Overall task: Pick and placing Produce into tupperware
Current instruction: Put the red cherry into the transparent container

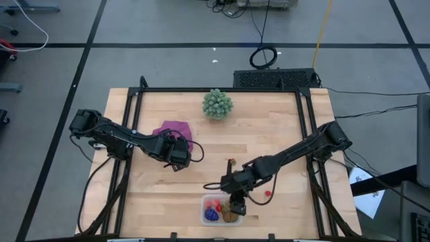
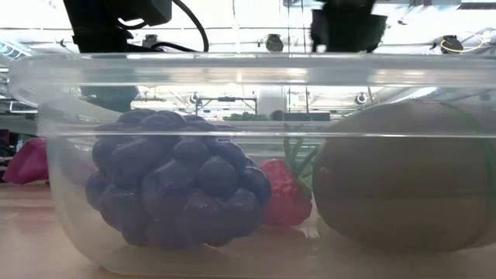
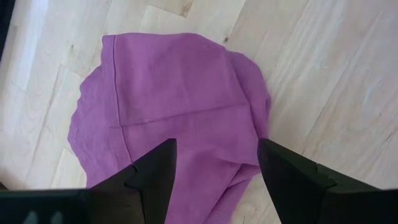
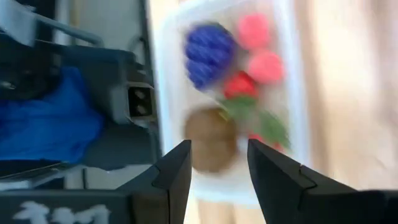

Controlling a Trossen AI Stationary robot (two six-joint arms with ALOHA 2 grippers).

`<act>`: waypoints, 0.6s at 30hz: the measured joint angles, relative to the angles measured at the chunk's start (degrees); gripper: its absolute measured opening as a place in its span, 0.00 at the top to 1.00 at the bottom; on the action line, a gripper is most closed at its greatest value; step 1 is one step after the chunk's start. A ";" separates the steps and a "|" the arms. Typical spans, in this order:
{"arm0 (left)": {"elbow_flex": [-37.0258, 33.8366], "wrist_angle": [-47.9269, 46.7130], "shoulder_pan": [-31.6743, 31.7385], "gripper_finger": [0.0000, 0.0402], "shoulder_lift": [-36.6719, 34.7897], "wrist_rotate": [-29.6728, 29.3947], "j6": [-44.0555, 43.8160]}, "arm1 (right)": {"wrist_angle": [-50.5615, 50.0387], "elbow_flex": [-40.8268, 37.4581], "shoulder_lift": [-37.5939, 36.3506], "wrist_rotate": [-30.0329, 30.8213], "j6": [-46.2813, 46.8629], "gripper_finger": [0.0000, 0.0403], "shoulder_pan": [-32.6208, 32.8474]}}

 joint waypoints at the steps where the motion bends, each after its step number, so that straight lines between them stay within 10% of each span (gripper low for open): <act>1: 0.00 -0.04 -0.02 0.43 0.00 0.01 0.01 | -2.67 0.03 -0.88 0.72 0.07 0.63 0.04; 10: 0.00 -0.01 -0.01 0.43 0.00 0.11 0.02 | -34.48 0.03 -5.66 8.18 9.20 0.63 2.26; 18: 0.00 0.14 0.00 0.43 0.00 0.11 0.02 | -34.79 -2.55 -5.45 7.90 16.88 0.63 5.53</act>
